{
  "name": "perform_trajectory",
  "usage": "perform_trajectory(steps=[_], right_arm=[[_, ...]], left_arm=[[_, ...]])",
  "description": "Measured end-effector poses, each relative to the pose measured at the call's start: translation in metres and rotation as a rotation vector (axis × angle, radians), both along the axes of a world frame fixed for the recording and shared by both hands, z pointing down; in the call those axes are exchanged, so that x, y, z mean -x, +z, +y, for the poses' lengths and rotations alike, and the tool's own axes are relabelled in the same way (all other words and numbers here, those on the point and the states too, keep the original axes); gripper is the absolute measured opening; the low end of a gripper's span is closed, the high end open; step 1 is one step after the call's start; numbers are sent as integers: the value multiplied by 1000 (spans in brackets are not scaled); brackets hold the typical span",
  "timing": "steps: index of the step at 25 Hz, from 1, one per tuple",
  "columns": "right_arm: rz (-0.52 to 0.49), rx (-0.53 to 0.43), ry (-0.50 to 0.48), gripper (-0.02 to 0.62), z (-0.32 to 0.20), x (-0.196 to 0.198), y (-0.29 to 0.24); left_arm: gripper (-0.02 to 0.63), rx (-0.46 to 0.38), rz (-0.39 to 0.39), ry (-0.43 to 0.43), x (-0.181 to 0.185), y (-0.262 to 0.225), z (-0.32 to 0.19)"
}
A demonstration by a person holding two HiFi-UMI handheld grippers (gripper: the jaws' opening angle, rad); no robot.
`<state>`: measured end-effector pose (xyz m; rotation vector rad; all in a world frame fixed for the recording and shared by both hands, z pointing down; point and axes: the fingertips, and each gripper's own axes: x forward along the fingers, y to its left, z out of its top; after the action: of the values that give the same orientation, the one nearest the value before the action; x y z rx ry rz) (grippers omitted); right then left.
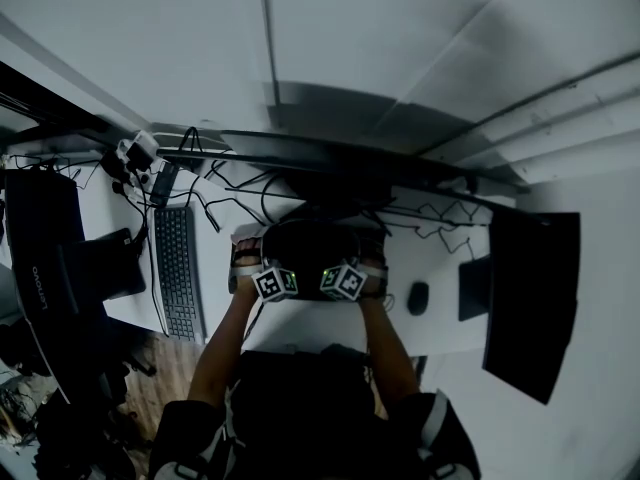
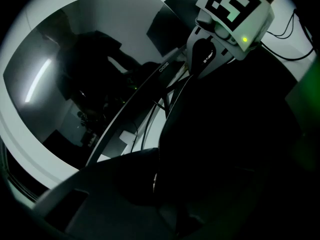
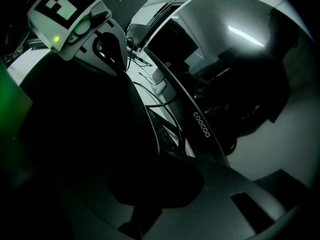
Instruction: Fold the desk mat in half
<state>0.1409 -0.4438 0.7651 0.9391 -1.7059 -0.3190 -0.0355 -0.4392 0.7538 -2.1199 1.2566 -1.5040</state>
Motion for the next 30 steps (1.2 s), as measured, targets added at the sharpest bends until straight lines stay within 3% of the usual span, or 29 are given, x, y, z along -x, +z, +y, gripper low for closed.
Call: perform_trajectory(steps=[3, 5, 6, 11, 18, 21, 24, 30], right_arm=[[-6, -3, 22, 36, -8, 0, -2], [-16, 12, 42, 49, -10, -1, 2], [-21, 16, 51, 66, -10, -2, 4], [-41, -1, 91, 117, -9, -11, 10], [-137, 15, 190, 130, 11, -16, -11], [-275, 32, 275, 130, 25, -13, -33], [-380, -16, 326, 129, 43, -8, -66], [-613, -80, 454, 79, 98, 1, -135]], left_arm=[[75, 0, 3, -16, 0, -2, -5], [188, 36, 27, -26, 0, 3, -6], [210, 52, 43, -35, 0, 4, -6], [212, 42, 66, -58, 6, -6, -6], [212, 18, 122, -78, 11, -27, 11], [187, 8, 230, -109, 12, -51, 24], [106, 5, 365, -146, 16, -78, 45], [29, 15, 662, -219, 34, -121, 103]])
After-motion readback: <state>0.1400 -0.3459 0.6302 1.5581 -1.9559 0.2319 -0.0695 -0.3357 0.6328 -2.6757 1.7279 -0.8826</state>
